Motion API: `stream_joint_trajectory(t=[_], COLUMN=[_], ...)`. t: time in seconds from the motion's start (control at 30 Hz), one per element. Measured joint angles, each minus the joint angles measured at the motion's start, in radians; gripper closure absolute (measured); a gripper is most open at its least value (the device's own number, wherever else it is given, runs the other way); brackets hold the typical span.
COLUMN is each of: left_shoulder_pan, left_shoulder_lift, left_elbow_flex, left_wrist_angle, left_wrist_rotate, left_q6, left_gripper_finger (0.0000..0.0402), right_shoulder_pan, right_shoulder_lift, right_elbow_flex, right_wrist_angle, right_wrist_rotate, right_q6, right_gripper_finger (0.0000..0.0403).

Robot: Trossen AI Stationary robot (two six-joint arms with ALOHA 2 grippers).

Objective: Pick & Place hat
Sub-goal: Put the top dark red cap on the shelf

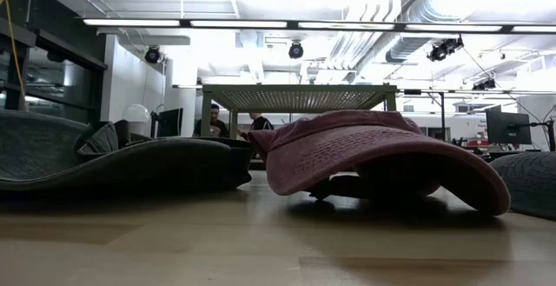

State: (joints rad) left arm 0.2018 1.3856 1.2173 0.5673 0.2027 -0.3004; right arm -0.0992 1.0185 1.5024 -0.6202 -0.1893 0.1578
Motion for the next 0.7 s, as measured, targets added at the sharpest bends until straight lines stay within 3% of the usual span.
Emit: stream_joint_trajectory(t=[0.2, 0.57, 0.7], left_shoulder_pan=[0.016, 0.02, 0.021], left_shoulder_lift=[0.056, 0.105, 0.106], left_elbow_flex=[-0.001, -0.001, -0.001], left_wrist_angle=[0.001, -0.026, -0.038], left_wrist_rotate=[0.143, 0.184, 0.242], left_q6=[-0.068, -0.124, -0.143], left_gripper_finger=[0.0227, 0.0226, 0.0226], right_shoulder_pan=[-0.044, -0.098, -0.112], right_shoulder_lift=[0.007, 0.009, 0.009], right_elbow_flex=[0.0, 0.0, 0.0], right_wrist_angle=[-0.061, -0.124, -0.156], right_wrist_rotate=[-0.173, -0.374, -0.389], right_q6=[-0.084, -0.156, -0.186], right_gripper_finger=[0.0397, 0.0398, 0.0398])
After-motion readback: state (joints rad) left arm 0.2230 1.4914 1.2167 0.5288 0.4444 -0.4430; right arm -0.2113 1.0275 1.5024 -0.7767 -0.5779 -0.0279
